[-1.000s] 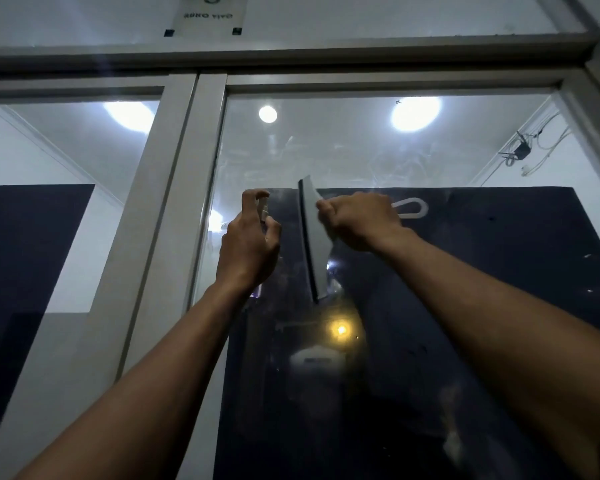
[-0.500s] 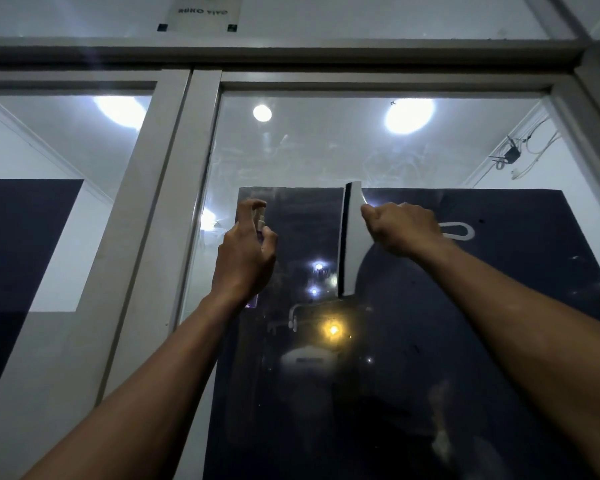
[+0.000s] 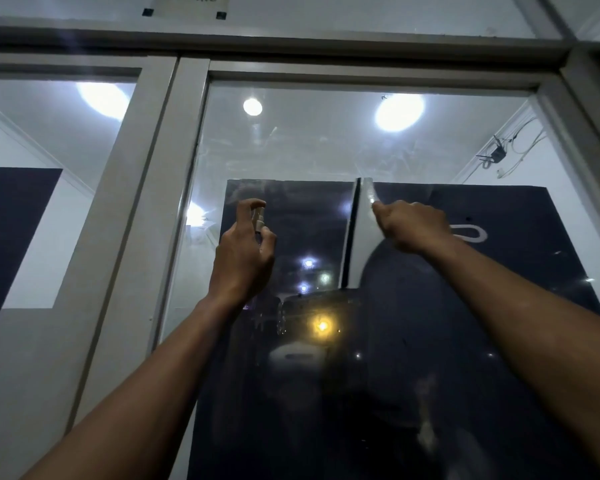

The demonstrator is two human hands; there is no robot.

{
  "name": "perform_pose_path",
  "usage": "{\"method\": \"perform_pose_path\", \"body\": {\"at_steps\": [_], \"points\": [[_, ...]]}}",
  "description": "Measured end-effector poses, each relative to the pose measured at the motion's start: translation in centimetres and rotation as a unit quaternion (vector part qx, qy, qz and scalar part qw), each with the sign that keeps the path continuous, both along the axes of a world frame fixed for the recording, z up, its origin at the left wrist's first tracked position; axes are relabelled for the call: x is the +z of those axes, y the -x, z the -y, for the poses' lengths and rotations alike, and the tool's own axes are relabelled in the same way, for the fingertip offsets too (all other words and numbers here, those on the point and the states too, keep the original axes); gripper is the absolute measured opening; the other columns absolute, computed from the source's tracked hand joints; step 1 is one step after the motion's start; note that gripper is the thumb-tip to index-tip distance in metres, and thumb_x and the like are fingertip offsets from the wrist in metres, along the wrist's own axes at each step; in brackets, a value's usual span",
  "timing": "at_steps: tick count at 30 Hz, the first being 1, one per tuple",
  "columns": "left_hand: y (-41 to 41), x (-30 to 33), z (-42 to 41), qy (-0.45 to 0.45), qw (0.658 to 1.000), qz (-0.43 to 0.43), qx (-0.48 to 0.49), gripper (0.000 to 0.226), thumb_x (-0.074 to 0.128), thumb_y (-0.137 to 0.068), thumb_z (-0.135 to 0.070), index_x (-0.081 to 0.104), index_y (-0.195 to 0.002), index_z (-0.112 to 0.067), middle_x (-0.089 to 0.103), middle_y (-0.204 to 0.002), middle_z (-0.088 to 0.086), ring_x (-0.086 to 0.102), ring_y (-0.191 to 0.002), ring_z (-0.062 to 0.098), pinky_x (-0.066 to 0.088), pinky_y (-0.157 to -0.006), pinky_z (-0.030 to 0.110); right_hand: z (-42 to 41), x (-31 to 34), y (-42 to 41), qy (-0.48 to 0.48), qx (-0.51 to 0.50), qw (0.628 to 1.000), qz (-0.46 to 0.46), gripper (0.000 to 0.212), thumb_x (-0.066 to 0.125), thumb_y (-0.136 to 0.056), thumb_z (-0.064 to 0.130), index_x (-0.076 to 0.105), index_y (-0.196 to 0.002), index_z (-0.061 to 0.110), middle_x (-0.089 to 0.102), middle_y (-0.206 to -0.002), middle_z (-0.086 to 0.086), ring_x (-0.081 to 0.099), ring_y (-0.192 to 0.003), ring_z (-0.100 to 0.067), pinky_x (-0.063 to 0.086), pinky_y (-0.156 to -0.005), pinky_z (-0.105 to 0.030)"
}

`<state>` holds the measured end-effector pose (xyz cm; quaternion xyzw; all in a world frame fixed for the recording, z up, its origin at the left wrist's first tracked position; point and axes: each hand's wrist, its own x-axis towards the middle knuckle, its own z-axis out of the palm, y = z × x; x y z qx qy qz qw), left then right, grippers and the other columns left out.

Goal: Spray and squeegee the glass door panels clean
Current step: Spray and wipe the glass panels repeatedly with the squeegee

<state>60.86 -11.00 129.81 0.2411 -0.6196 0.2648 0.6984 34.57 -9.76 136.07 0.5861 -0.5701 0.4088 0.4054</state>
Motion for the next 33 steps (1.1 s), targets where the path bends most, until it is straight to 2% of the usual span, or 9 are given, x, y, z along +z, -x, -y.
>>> {"method": "perform_pose_path", "body": {"at_steps": [5,9,12,16,18,22,25,28,33], "points": [[0.3,0.1,0.1,-0.007,1.0,-0.003,0.002,0.034,0.048,-0.1,-0.016,0.042,-0.132,-0.022,0.061,-0.084,0.004,0.06,-0.068,0.017,0.046,-0.06,0.033,-0.2,2.2,-0.7,-0.012,-0.016,0.999,0.032,0.045,0.019,-0.101,0.036,0.057,-0.12,0.019,0.061,-0.123,-0.014,0.057,-0.108,-0.037,0.034,-0.074,-0.041],[0.7,0.5,0.0,-0.007,1.0,-0.009,0.0,0.032,0.047,-0.099,-0.019,0.041,-0.13,-0.026,0.06,-0.084,0.005,0.06,-0.07,0.025,0.048,-0.063,0.038,-1.3,3.0,-4.3,-0.087,0.119,0.979,0.14,0.04,0.032,-0.104,0.02,0.044,-0.141,0.012,0.045,-0.142,-0.021,0.05,-0.123,-0.041,0.046,-0.087,-0.042],[1.0,0.2,-0.1,-0.005,1.0,-0.013,-0.005,0.032,0.048,-0.098,-0.018,0.042,-0.129,-0.024,0.06,-0.082,0.005,0.06,-0.07,0.026,0.049,-0.064,0.041,-1.4,1.4,-4.7,-0.109,0.292,0.912,0.266,0.047,0.039,-0.099,0.004,0.036,-0.146,0.011,0.047,-0.135,-0.02,0.057,-0.099,-0.034,0.045,-0.061,-0.029],[1.3,-1.0,-0.1,-0.012,1.0,-0.008,-0.017,0.032,0.047,-0.099,-0.017,0.043,-0.131,-0.021,0.061,-0.081,0.007,0.06,-0.069,0.023,0.051,-0.066,0.043,0.4,-3.3,-4.9,-0.135,0.43,0.776,0.442,0.045,0.033,-0.106,0.043,0.05,-0.115,0.002,0.062,-0.094,-0.021,0.055,-0.051,-0.021,0.041,-0.041,-0.022],[1.4,-1.5,-0.3,-0.016,1.0,-0.003,-0.017,0.032,0.047,-0.1,-0.017,0.043,-0.132,-0.02,0.062,-0.083,0.008,0.061,-0.071,0.023,0.051,-0.067,0.042,0.4,-5.2,-5.6,-0.119,0.48,0.724,0.481,0.043,0.032,-0.106,0.046,0.048,-0.094,0.007,0.056,-0.073,-0.016,0.046,-0.044,-0.018,0.038,-0.039,-0.021],[0.9,-1.5,-0.7,-0.021,1.0,0.0,-0.017,0.033,0.048,-0.101,-0.016,0.043,-0.133,-0.02,0.06,-0.085,0.004,0.059,-0.069,0.016,0.045,-0.062,0.034,-1.4,-3.7,-6.9,-0.123,0.534,0.679,0.488,0.056,0.023,-0.107,0.044,0.048,-0.076,0.006,0.048,-0.061,-0.008,0.036,-0.041,-0.014,0.027,-0.036,-0.017],[0.1,-0.8,-0.9,-0.014,1.0,-0.003,-0.01,0.034,0.049,-0.1,-0.015,0.043,-0.133,-0.019,0.058,-0.084,0.003,0.057,-0.068,0.012,0.042,-0.059,0.031,-2.5,-0.5,-7.9,-0.152,0.58,0.629,0.495,0.047,0.02,-0.108,0.03,0.048,-0.078,0.008,0.045,-0.06,-0.004,0.033,-0.04,-0.008,0.023,-0.033,-0.016],[-0.4,-0.2,-0.8,-0.007,1.0,-0.006,-0.001,0.034,0.048,-0.099,-0.015,0.043,-0.133,-0.018,0.058,-0.082,0.006,0.056,-0.067,0.017,0.041,-0.06,0.032,-2.4,1.6,-8.4,-0.176,0.583,0.622,0.491,0.045,0.016,-0.108,0.022,0.047,-0.079,0.006,0.043,-0.062,-0.003,0.03,-0.046,-0.007,0.024,-0.035,-0.014],[-0.7,-0.9,-0.4,-0.014,1.0,-0.005,-0.008,0.033,0.047,-0.1,-0.014,0.043,-0.133,-0.018,0.06,-0.087,0.008,0.058,-0.068,0.02,0.046,-0.06,0.036,-0.9,-0.3,-8.8,-0.154,0.574,0.619,0.515,0.05,0.026,-0.108,0.04,0.052,-0.084,0.005,0.049,-0.057,-0.004,0.039,-0.034,-0.009,0.032,-0.033,-0.016]]}}
